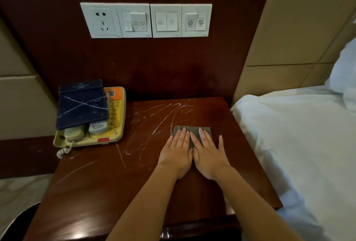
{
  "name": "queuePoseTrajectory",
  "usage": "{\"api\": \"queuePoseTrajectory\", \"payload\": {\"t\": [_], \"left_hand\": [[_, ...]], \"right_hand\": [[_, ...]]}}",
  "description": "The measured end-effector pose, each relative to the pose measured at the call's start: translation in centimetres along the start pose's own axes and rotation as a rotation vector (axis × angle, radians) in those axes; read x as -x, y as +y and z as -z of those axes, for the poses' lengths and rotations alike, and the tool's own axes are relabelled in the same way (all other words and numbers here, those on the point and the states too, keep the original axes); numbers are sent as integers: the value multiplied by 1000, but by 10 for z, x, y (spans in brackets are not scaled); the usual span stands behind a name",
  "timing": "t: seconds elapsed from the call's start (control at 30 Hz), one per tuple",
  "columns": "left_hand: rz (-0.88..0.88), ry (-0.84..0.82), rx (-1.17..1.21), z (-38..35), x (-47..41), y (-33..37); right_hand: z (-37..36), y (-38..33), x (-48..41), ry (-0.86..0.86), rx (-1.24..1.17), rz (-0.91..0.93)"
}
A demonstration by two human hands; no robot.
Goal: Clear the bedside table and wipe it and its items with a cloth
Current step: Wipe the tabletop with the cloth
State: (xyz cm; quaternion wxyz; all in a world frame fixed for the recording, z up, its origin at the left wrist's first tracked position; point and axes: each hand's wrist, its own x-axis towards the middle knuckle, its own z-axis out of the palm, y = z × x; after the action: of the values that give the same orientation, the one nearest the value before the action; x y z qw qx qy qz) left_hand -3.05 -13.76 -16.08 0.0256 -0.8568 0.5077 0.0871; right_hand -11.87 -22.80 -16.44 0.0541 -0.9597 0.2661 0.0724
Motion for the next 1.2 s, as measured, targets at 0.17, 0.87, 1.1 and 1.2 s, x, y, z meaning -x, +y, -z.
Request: {"api": "queuePoseTrajectory", "payload": {"t": [0.17, 0.87, 1.1, 1.2], "left_hand": [[18, 23, 28, 12, -75, -22], [83, -40, -32, 22, -94, -32], [102, -29, -208, 6, 11, -10], [97, -55, -213, 0, 53, -5]], "right_hand": [[12, 16, -76, 21, -16, -11], [19, 11, -101, -28, -19, -53], [4, -26, 1, -47, -22, -6], [-1, -41, 38, -70, -13, 9]]}}
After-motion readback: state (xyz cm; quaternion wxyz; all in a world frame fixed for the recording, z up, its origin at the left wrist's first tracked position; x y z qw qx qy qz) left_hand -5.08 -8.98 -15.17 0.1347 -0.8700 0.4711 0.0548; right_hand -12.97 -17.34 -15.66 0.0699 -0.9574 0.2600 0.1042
